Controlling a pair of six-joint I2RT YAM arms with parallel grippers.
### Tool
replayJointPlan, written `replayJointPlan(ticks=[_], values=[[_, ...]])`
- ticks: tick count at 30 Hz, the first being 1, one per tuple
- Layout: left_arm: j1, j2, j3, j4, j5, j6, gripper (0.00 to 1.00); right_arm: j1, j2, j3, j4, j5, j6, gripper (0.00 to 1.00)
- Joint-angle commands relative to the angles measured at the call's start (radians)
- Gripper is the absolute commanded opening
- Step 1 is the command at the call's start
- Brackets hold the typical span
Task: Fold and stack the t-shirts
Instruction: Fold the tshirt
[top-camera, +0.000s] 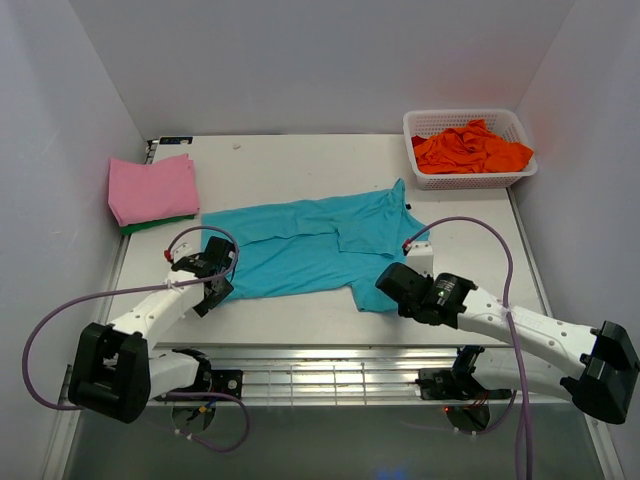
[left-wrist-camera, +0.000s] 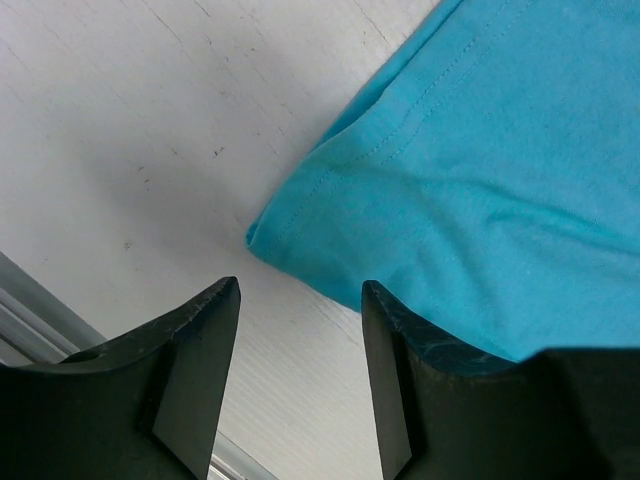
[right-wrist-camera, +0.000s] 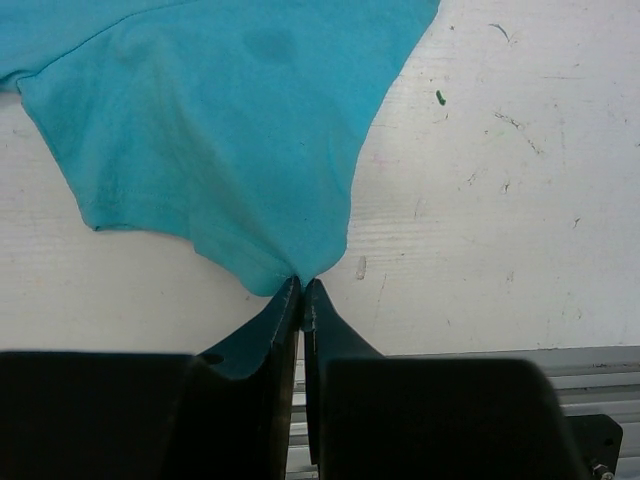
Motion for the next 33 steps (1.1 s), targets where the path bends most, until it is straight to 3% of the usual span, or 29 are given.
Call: replayJointPlan(ticks=[1,14,26,33], values=[[0.004,-0.011,0.007,-0.008,0.004,-0.015,0.63,-0.003,-0.028,0.011,-0.032,0.024,0.019,0.08],[0.007,0.19,0.042,-0.008,0.016,-0.027,0.67,-0.004,-0.065,0.006,-0.053,0.03,0.028,0.08],[0.027,0.157,0.031,0.009,0.005,-0.023,0.45,-0.004,-0.076,0.002,-0.056,0.032,0.033,0.08],[0.027,0.141,0.028,0.015,0.005,-0.016,0.39,-0.004,-0.065,0.006,-0.059,0.036,0.034,0.08]])
